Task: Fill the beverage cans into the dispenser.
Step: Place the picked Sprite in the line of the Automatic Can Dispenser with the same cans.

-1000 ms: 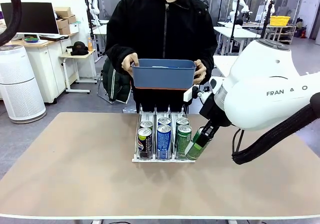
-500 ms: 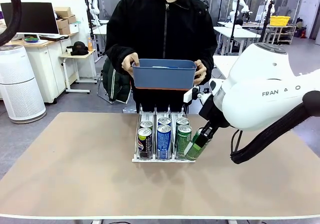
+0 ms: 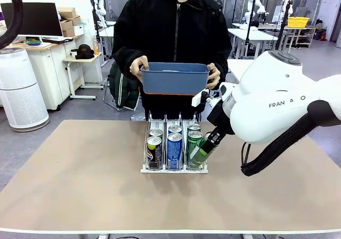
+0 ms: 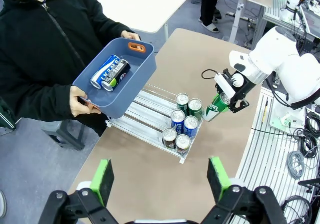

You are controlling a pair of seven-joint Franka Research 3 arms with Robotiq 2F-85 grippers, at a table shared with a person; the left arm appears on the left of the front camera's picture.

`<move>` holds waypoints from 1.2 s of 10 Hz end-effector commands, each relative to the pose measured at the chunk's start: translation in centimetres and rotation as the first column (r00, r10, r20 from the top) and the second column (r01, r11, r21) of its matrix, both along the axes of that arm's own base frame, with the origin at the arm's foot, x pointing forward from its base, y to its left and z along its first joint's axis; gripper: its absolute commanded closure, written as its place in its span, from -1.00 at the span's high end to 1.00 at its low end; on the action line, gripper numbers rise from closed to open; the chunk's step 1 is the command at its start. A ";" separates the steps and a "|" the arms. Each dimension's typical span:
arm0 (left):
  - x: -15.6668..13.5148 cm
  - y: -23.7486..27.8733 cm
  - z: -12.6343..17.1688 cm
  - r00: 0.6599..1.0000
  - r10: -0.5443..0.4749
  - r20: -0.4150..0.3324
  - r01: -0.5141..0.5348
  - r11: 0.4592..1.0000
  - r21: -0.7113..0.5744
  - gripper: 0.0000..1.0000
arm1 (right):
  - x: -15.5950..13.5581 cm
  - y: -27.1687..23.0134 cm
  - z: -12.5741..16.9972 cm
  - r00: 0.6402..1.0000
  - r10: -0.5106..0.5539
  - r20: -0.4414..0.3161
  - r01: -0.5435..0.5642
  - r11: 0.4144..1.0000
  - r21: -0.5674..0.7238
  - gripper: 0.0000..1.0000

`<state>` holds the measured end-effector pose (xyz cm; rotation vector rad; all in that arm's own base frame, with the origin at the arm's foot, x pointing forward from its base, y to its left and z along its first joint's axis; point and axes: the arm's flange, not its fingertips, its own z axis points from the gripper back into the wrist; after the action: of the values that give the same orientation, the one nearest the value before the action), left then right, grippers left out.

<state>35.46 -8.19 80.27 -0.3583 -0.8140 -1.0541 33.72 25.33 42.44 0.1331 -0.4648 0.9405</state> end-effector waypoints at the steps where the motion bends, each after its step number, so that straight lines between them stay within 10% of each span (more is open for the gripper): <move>1: 0.0 0.0 -0.1 1.000 -0.007 -0.006 0.007 1.000 -0.007 1.00 | 1.3 0.5 -0.6 0.998 -0.019 0.062 0.019 1.000 0.009 0.16; 12: 0.0 0.0 -0.1 1.000 -0.007 -0.006 0.007 1.000 -0.007 1.00 | 5.9 2.7 -1.7 0.999 -0.043 0.024 0.045 0.997 -0.058 0.16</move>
<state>35.47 -8.19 80.27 -0.3583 -0.8140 -1.0540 38.02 27.04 40.28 0.0890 -0.4758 0.9241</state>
